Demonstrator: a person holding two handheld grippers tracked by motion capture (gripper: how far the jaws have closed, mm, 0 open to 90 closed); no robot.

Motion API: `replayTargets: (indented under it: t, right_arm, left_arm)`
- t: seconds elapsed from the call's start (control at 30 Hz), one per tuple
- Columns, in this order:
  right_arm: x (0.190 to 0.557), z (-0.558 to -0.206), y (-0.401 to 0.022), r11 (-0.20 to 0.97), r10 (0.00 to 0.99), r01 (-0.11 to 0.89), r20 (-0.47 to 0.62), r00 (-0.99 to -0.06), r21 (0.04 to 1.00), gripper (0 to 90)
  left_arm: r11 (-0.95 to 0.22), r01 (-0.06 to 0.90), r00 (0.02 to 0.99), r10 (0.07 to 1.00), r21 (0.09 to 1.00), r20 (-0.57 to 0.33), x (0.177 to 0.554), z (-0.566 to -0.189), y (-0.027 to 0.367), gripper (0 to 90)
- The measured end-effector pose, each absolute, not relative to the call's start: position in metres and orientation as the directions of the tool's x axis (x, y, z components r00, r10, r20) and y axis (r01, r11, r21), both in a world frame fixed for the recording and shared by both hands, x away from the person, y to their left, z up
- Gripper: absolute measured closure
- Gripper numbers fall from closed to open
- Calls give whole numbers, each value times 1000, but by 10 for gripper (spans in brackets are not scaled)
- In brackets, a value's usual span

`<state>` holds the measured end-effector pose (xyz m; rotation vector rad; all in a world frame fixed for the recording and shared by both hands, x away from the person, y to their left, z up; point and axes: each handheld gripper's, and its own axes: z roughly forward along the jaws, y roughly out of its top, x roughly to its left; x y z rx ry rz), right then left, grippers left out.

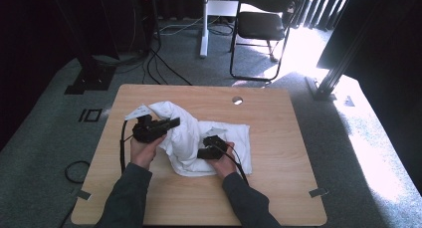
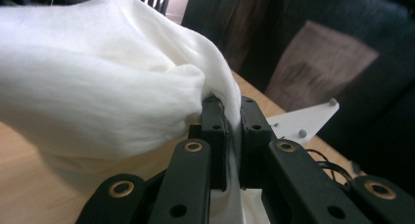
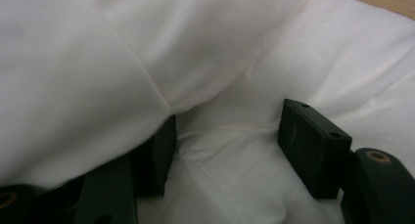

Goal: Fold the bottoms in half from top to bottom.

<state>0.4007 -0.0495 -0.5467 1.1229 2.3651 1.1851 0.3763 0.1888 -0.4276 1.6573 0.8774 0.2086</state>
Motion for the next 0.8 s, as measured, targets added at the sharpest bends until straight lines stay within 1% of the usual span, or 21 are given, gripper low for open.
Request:
replayTargets:
  t: [0.07, 0.1, 0.17, 0.23, 0.27, 0.3, 0.33, 0.37, 0.4, 0.43, 0.53, 0.57, 0.67, 0.7, 0.73, 0.8]
  right_arm:
    - [400, -541, -47, 371, 737, 529, 104, -667, 764, 385]
    - [396, -534, -50, 372, 739, 514, 89, -668, 773, 364]
    - [394, -530, -53, 369, 736, 507, 88, -671, 779, 354]
    - [386, -513, -79, 343, 737, 462, 70, -672, 818, 350]
    - [386, -513, -79, 343, 737, 462, 70, -672, 818, 350]
    - [383, -512, -98, 316, 765, 473, 74, -640, 822, 352]
    - [383, -512, -98, 316, 765, 473, 74, -640, 822, 352]
    - [386, -522, -109, 326, 774, 510, 85, -628, 796, 350]
    - [386, -522, -109, 326, 774, 510, 85, -628, 796, 350]
    - [387, -537, -107, 340, 771, 541, 102, -629, 769, 352]
    - [388, -541, -102, 333, 773, 544, 106, -625, 770, 363]
    - [389, -543, -94, 319, 769, 559, 136, -625, 766, 368]
    - [389, -544, -89, 321, 765, 559, 138, -628, 765, 371]
    - [388, -547, -79, 323, 755, 557, 146, -639, 765, 374]
    - [389, -549, -64, 322, 723, 558, 181, -666, 765, 374]
    - [389, -547, -60, 332, 710, 553, 183, -680, 764, 373]
  left_arm:
    - [-31, 428, 697, 648, 903, -308, 376, -428, 188, 853]
    - [-36, 428, 696, 651, 903, -304, 376, -428, 190, 853]
    - [-40, 429, 692, 656, 903, -300, 376, -427, 193, 853]
    - [-41, 429, 687, 663, 902, -297, 375, -427, 197, 854]
    - [-41, 429, 687, 663, 902, -297, 375, -427, 197, 853]
    - [-39, 430, 685, 666, 902, -297, 374, -426, 200, 853]
    - [-39, 430, 685, 666, 902, -297, 374, -426, 200, 853]
    - [-33, 433, 681, 666, 901, -303, 373, -426, 201, 853]
    - [-33, 433, 681, 666, 901, -303, 373, -426, 201, 853]
    - [-28, 431, 683, 664, 902, -306, 373, -424, 200, 853]
    - [-37, 427, 688, 662, 904, -298, 373, -422, 199, 853]
    - [-47, 421, 693, 661, 906, -288, 373, -418, 196, 853]
    - [-50, 418, 700, 655, 907, -286, 374, -416, 193, 853]
    - [-63, 415, 708, 649, 908, -279, 375, -414, 189, 853]
    - [-91, 410, 718, 646, 908, -260, 375, -414, 181, 853]
    - [-105, 407, 721, 647, 907, -249, 375, -415, 177, 852]
